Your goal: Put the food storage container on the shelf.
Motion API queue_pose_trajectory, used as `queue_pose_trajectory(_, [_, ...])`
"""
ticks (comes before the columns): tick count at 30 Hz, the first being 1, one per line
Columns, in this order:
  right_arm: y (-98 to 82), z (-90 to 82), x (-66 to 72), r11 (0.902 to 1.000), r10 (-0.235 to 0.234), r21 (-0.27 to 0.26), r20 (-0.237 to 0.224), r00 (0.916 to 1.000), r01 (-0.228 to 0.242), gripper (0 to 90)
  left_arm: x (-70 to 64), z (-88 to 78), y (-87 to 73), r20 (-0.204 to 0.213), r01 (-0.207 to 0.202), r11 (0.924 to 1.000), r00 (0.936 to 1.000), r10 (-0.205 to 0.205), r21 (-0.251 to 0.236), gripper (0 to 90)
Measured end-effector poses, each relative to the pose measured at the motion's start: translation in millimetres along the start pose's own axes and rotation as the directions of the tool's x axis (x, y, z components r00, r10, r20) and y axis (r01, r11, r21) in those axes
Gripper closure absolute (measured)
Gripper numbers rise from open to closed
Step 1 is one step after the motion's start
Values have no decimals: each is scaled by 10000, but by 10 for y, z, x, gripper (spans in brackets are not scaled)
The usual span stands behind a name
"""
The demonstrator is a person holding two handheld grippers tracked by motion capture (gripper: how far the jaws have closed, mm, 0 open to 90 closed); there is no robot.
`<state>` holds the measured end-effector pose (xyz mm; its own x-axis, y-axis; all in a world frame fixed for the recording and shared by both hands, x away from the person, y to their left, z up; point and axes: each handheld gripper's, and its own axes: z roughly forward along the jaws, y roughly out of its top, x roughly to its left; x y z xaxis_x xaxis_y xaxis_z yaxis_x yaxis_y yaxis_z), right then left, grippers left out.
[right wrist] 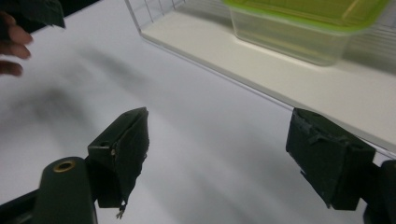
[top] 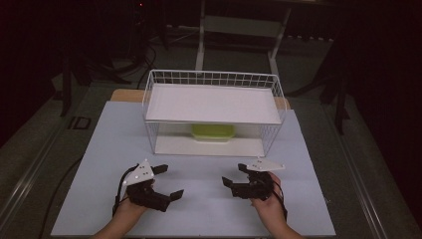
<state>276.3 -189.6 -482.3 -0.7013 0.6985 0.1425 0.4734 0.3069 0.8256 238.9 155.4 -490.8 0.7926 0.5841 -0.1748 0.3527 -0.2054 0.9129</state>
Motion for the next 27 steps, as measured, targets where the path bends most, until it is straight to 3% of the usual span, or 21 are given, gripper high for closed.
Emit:
queue_pose_trajectory(7, [-104,-159,-45,9999,10,158,130,9999,-12,205,15,-84,-65,-122,162,9999,9998,-162,41,2])
queue_pose_trajectory(13, [-181,-238,-67,9983,-501,327,287,9983,491,206,35,-110,-94,-73,281,9995,9996,-282,-119,2])
queue_pose_trajectory(27, [-293,-214,-162,9986,-378,354,-227,9990,386,201,74,-53,-173,-475,250,9995,9986,-242,179,2])
